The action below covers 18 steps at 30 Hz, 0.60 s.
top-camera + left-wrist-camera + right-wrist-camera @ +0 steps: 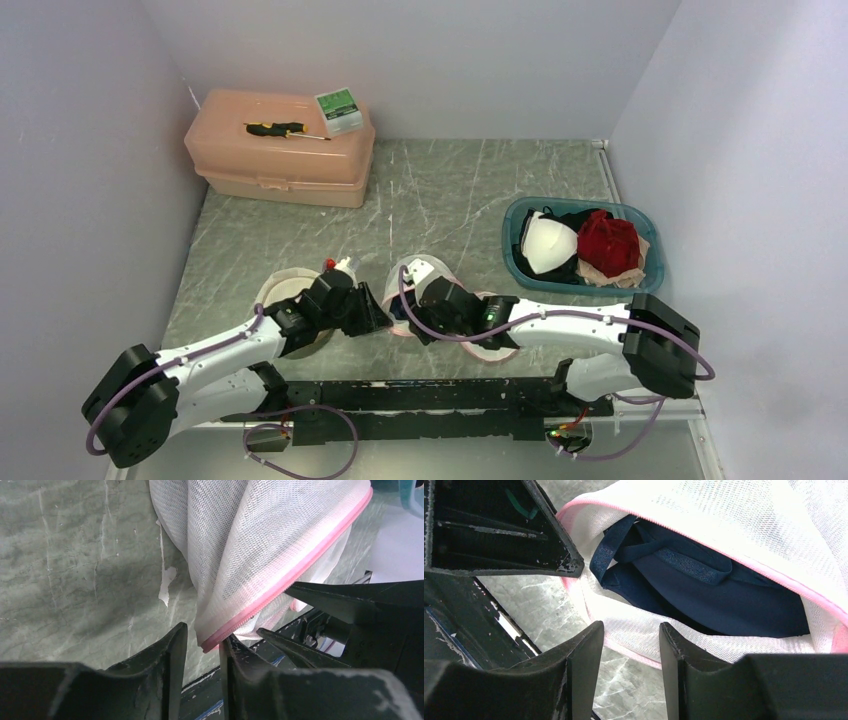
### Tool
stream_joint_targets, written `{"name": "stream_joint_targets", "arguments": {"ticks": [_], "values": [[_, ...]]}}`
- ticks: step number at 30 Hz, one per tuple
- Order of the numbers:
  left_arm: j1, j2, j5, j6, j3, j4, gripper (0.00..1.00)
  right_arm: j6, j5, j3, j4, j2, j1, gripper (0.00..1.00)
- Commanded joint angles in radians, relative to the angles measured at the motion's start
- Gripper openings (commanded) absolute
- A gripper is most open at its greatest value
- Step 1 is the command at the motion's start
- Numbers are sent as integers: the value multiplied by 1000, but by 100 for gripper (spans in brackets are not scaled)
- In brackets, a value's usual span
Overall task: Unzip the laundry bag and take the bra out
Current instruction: Pick up the bra from the laundry bag.
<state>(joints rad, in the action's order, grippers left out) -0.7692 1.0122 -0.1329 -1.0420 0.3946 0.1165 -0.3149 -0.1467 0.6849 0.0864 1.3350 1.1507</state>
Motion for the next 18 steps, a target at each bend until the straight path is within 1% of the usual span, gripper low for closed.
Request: {"name": "stream_joint_targets", "arguments": {"ticks": [1,4,7,14,18], "values": [[-5,10,5,-5,-5,-35,28,-20,-27,15,-42,-44,4,50],[-5,17,20,10,-5,-24,15,-18,-57,29,-58,-84,4,53],[-5,29,38,29,5,-8,4,-1,-73,66,-56,-65,3,58],[-5,44,49,46,0,-7,3,25,-47,145,-62,70,3,70],[-5,27,55,51,-13,-7,3,31,-56,170,-58,141,3,71]]}}
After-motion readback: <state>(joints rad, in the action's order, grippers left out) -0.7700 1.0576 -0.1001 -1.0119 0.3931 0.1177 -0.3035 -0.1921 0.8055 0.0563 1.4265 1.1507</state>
